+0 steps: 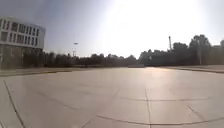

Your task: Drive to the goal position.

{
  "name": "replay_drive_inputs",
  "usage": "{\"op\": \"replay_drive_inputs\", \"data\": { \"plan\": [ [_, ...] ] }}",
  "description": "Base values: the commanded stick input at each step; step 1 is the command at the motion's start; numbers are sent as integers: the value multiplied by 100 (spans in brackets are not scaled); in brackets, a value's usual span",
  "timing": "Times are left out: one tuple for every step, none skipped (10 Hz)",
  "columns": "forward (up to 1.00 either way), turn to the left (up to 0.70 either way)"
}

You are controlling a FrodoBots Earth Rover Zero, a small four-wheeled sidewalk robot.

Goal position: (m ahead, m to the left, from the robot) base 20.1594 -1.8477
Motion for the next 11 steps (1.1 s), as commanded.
{"op": "replay_drive_inputs", "data": {
  "plan": [
    [70,0],
    [70,0],
    [70,0],
    [70,0],
    [70,0],
    [70,0],
    [70,0],
    [70,0],
    [70,0],
    [70,0],
    [70,0]
  ]
}}
